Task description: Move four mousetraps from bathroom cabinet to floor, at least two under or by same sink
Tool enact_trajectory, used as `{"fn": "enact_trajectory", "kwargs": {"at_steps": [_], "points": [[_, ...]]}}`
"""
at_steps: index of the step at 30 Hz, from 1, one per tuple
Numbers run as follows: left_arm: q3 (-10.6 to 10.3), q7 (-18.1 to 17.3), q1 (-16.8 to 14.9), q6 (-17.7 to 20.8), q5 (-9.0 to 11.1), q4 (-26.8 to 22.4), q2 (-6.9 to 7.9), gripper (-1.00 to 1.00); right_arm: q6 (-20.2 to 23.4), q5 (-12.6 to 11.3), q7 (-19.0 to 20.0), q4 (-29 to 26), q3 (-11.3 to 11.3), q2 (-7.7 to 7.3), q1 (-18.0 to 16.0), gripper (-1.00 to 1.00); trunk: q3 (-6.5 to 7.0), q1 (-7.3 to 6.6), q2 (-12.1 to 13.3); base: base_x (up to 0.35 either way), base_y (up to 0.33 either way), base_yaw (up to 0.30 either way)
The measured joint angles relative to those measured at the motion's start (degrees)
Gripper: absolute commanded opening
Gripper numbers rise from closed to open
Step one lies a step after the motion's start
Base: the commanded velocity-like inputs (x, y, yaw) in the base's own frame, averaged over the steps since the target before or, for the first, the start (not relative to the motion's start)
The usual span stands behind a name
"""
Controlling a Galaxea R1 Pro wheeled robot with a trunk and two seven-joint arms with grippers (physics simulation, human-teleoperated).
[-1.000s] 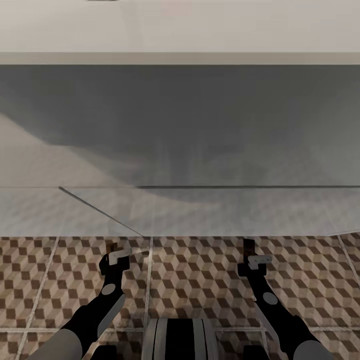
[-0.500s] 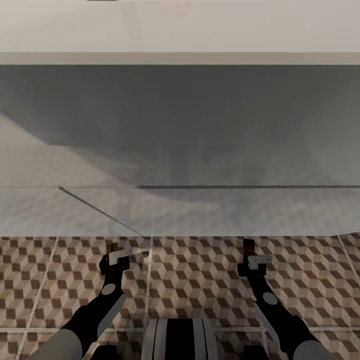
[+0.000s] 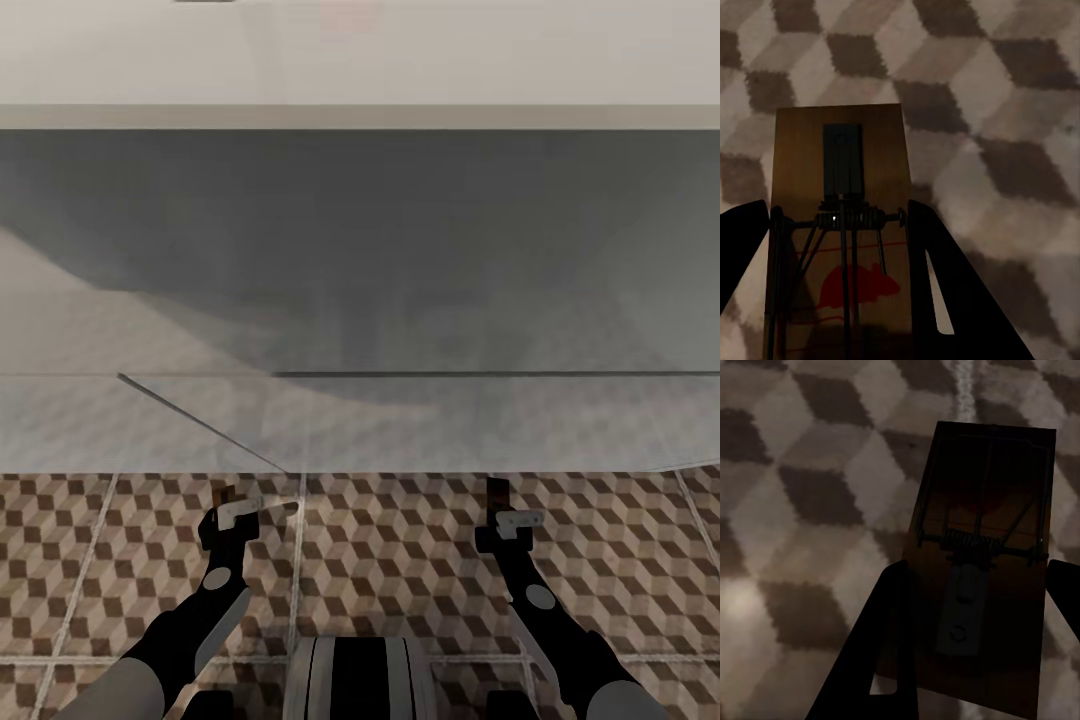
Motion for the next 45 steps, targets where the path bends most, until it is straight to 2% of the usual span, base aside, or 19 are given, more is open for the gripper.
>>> {"fn": "enact_trajectory", "kwargs": {"at_steps": [45], "points": [[0.08,-0.65,0.0,0.09,0.5,0.0,-0.14,-1.0,0.0,0.01,0.0,0.0,0.0,0.0,0.0,-1.0,0.0,0.0,0.0,0.0,0.0,0.0]]}}
